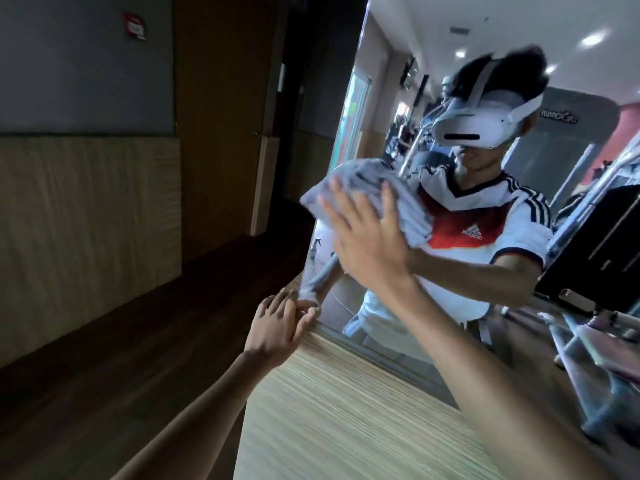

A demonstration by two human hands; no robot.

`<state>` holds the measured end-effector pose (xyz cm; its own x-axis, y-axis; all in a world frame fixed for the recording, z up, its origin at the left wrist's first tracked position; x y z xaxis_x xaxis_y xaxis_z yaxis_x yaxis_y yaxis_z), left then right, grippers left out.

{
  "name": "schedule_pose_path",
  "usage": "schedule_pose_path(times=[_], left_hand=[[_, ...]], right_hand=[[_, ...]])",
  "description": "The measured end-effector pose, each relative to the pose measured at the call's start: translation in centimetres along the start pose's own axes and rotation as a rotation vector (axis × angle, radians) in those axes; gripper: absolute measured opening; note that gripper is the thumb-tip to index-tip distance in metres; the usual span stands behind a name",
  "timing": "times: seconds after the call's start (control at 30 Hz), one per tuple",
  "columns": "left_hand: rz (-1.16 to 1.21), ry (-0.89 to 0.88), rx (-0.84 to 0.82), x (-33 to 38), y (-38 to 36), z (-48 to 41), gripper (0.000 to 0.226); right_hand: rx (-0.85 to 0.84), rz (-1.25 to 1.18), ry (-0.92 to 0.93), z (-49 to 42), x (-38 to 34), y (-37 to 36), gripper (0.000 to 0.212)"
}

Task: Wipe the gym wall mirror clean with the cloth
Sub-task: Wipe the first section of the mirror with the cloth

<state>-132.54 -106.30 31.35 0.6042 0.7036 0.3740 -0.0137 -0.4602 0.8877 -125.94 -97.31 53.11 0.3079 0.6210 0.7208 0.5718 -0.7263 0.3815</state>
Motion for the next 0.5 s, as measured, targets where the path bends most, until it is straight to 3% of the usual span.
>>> schedule_pose_path(times=[0.13,0.2,0.27,0.37,0.43,0.5], left_hand=[[-0.157,-0.071,-0.054,-1.1,-0.1,0.8,0.076],[-0.21,-0.089,-0.093,-1.3,-0.1,0.9,0.081],[-0.211,-0.093,-0.124,-1.2,-0.1,1.0,0.088],[-0.169,-0.084,-0.164,-1.1,0.1,0.8,0.097],[-0.147,-0.069,-0.181,-1.3,-0.1,0.9,0.104],[-0.115,-0.053,-0.18,-1.4,0.0,0.9,0.117]], right_hand=[[-0.3,0.118,0.419,6.6,-6.6,-4.4,0.059],[-0.422,0.096,0.495,10.3,-5.5,-5.3,0.062],[-0.354,-0.001,0.397,11.2,-2.1,-4.6,0.066],[-0.136,-0.14,0.111,8.3,3.5,-2.4,0.054],[-0.078,-0.158,-0.057,5.9,3.4,-1.4,0.051],[-0.054,-0.144,-0.105,4.1,0.0,-1.2,0.054]])
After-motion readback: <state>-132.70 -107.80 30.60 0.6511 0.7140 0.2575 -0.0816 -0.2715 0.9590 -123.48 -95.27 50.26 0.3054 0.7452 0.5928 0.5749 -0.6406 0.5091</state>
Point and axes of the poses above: each hand's wrist, its own z-axis away from the middle knuckle, its own y-axis out of the back of the hand, x = y × z, the point moved 7 cm from there along -z, towards the middle knuckle, and after that the axes turned 15 degrees about -x, right-handed, at the moved point
